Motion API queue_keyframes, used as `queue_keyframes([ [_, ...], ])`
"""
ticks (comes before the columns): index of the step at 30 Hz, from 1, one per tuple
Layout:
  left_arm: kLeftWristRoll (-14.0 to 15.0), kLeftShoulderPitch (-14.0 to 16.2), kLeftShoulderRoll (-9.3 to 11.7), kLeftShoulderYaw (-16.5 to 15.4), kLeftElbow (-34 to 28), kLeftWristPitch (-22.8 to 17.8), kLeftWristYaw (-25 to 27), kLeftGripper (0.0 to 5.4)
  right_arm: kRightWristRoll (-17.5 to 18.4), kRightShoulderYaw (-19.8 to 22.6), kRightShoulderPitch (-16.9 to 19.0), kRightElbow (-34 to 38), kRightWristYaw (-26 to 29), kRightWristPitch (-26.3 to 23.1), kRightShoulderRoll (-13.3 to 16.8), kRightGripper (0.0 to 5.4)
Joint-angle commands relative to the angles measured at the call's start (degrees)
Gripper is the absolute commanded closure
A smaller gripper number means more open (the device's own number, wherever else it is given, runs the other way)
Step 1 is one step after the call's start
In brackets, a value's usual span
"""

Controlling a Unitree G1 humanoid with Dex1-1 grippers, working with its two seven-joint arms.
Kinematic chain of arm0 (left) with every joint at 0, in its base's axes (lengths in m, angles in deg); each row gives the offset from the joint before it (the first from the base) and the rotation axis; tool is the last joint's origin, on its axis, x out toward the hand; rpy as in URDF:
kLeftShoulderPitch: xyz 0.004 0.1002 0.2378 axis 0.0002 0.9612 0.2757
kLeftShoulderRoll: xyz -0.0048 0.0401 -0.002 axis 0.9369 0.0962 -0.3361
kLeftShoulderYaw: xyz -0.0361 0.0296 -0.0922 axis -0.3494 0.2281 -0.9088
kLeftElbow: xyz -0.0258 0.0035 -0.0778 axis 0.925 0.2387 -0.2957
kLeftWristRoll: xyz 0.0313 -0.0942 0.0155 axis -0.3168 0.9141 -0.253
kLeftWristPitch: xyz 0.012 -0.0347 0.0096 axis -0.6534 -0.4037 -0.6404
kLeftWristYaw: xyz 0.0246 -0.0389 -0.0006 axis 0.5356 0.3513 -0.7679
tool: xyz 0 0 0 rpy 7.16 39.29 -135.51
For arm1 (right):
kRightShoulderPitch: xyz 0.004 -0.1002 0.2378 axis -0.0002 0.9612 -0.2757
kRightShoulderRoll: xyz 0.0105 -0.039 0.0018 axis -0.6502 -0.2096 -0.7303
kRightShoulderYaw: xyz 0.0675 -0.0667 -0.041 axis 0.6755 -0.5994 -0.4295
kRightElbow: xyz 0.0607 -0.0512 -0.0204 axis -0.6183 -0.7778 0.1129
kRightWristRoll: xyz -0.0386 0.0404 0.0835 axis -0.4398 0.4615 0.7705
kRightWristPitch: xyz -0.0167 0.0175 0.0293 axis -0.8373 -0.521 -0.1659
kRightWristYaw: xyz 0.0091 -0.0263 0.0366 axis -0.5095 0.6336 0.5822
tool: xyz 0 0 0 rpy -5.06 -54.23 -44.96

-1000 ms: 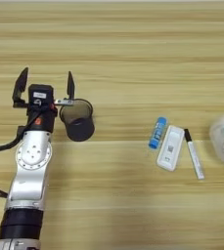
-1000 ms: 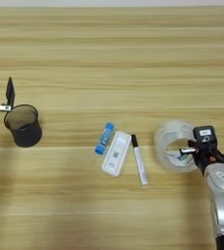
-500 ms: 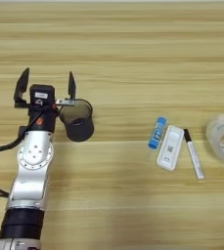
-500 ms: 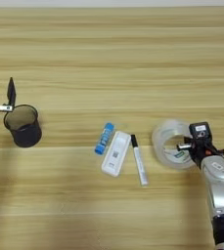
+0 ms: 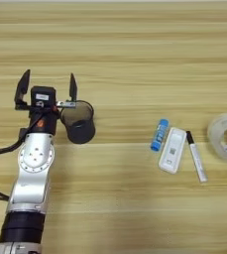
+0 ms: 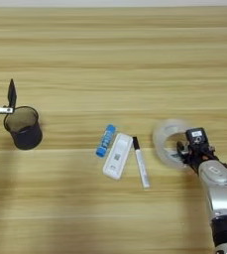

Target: Move the objects on the table

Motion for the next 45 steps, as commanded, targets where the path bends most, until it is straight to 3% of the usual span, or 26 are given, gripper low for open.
queue_keyframes([
  [1, -0.56, -0.31, -0.33, 0.55, 0.56, -0.87, -0.26, 0.00, 0.16, 0.23, -0.39, 0.77, 0.33, -1.21, 1.32, 2.12],
  [12, -0.89, -0.41, -0.68, 1.35, 1.66, -0.50, -0.68, 0.00, 0.97, 1.24, -2.95, 3.79, 0.92, -3.75, 3.24, 0.91],
  [13, -0.94, -0.45, -0.73, 1.41, 1.79, -0.45, -0.70, 0.00, 0.98, 1.33, -3.05, 4.38, 0.94, -4.06, 3.41, 0.49],
  [17, -1.13, -0.55, -0.96, 1.69, 2.32, -0.18, -0.79, 0.00, 1.20, 1.44, -3.11, 7.68, 1.30, -5.40, 3.75, 0.06],
  [23, -1.32, -0.64, -1.17, 1.83, 2.51, -0.01, -1.01, 0.00, 2.30, 1.89, -2.08, 10.15, 1.49, -5.76, 2.90, 0.03],
  [27, -1.34, -0.75, -1.14, 1.60, 3.14, 0.29, -1.24, 0.00, 3.33, 2.08, -1.01, 11.90, 0.07, -1.59, 0.48, 0.03],
  [32, -0.85, -0.57, -0.79, 0.58, 4.61, 0.34, -1.54, 0.00, 2.85, 1.14, 2.76, 16.52, -1.59, 9.32, -3.58, 0.03],
  [35, -0.36, -0.59, -0.53, -0.27, 6.75, 1.01, -1.75, 0.00, 3.12, 0.40, 5.12, 18.94, -2.27, 13.19, -5.97, 0.03],
  [45, 0.79, -2.57, -0.28, -0.17, 16.00, 5.16, 0.00, 0.00, 1.83, -2.86, 6.97, 20.71, -3.89, 18.41, -10.38, 0.03],
])
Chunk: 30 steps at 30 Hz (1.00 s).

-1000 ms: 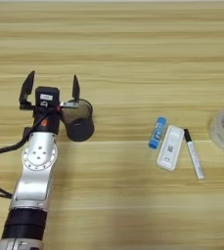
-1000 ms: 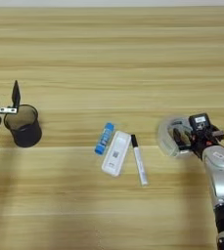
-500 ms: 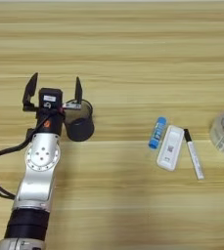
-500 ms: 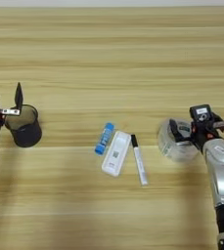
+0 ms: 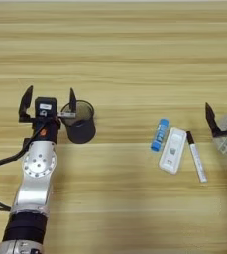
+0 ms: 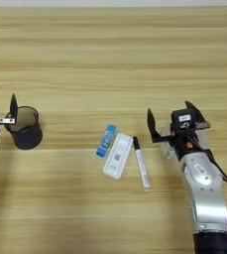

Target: Move the objects on the table

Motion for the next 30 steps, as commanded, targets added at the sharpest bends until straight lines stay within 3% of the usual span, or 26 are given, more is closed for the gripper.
queue_keyframes([
  [1, 0.82, -1.80, 0.01, 0.85, 4.43, 2.68, 1.56, 0.00, -0.96, -1.42, 0.38, 0.13, -0.80, 1.62, -1.20, 0.03],
  [8, 2.31, -3.28, -0.46, 1.87, 10.23, 7.40, 4.56, 0.00, -2.16, -3.36, 0.51, -1.53, -1.34, 3.29, -2.50, 0.03],
  [17, 2.37, -3.90, -0.81, 2.91, 12.75, 9.34, 6.27, 0.00, -2.57, -4.38, 0.48, -2.98, -1.49, 4.16, -3.05, 0.03],
  [23, 2.23, -2.86, -0.44, 3.00, 9.23, 8.73, 6.31, 0.00, -2.69, -4.54, 0.29, -3.89, -1.58, 4.43, -3.10, 0.03],
  [30, 2.45, -1.86, 0.55, 2.27, 4.86, 5.23, 6.10, 0.00, -2.82, -4.82, 0.29, -3.92, -1.94, 4.56, -3.39, 0.03],
])
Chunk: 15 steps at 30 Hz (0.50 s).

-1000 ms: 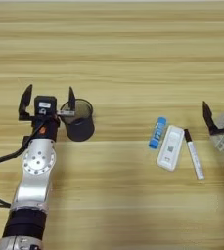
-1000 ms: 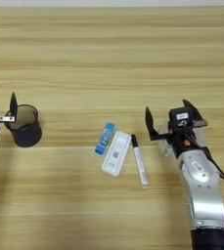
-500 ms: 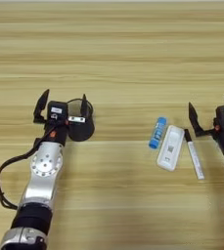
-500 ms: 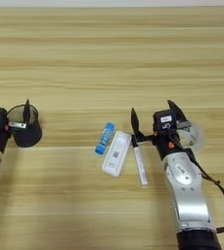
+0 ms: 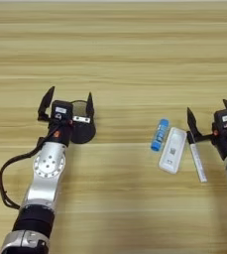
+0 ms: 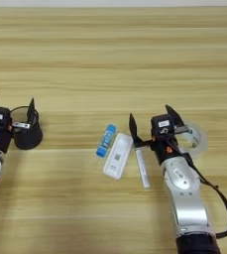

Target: Move the objects on the table

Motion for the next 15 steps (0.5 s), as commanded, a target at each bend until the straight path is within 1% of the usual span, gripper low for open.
queue_keyframes([
  [1, 0.57, 1.37, 0.66, -0.19, -3.16, -2.13, 0.66, 0.00, -0.32, -0.35, 0.08, -0.45, -0.31, 0.57, -0.32, 0.03],
  [4, 0.41, 2.79, 0.39, 0.31, -5.28, -2.63, 0.79, 0.00, -0.35, -0.38, 0.13, -0.44, -0.41, 0.61, -0.40, 0.03],
  [6, -0.20, 3.85, 0.51, 0.84, -6.08, -3.05, 0.98, 0.00, -0.35, -0.36, 0.14, -0.56, -0.44, 0.72, -0.44, 0.03],
  [9, -0.16, 5.89, 0.56, 0.86, -7.00, -3.44, 0.83, 0.00, -0.35, -0.34, 0.17, -0.69, -0.47, 0.87, -0.49, 0.03],
  [15, 0.78, 11.59, -0.39, 1.87, -12.19, -4.64, 1.67, 0.00, -0.28, -0.25, 0.04, -1.32, -0.52, 1.14, -0.55, 0.03],
])
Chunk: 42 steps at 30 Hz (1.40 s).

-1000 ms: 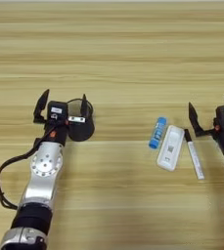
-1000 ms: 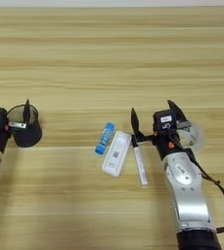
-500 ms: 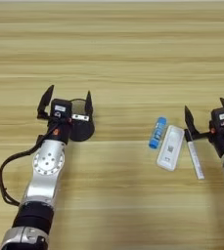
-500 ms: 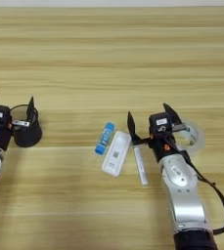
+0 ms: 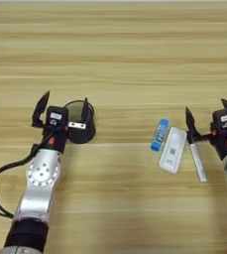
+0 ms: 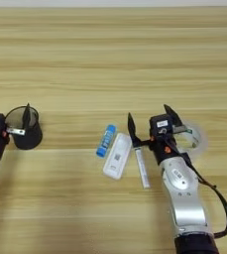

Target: Move the objects on the table

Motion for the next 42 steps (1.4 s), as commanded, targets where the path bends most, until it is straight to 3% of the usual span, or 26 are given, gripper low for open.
queue_keyframes([
  [1, 0.49, 4.28, -0.91, 1.36, -4.28, -1.77, 0.95, 0.00, -0.13, -0.01, 0.05, -0.82, -0.41, 0.38, -0.21, 0.03],
  [7, 0.17, 9.90, -1.40, 2.81, -8.57, -2.20, 1.80, 0.00, -0.17, 0.00, -0.01, -0.85, -0.70, 0.48, -0.43, 0.03],
  [15, -0.02, 11.77, -1.79, 3.32, -8.36, -2.33, 2.06, 0.00, -0.06, 0.04, -0.37, -2.03, -0.99, 0.96, -0.42, 0.03],
  [26, -0.59, 9.66, -2.38, 4.04, -0.53, -2.16, 1.34, 0.00, -0.01, 0.12, -0.59, -2.31, -1.19, 1.36, -0.42, 0.03],
  [42, -0.16, 5.18, -2.53, 2.72, 9.74, 0.06, 0.34, 0.00, -0.16, -0.03, -0.47, -2.17, -1.24, 1.46, -0.51, 0.03],
])
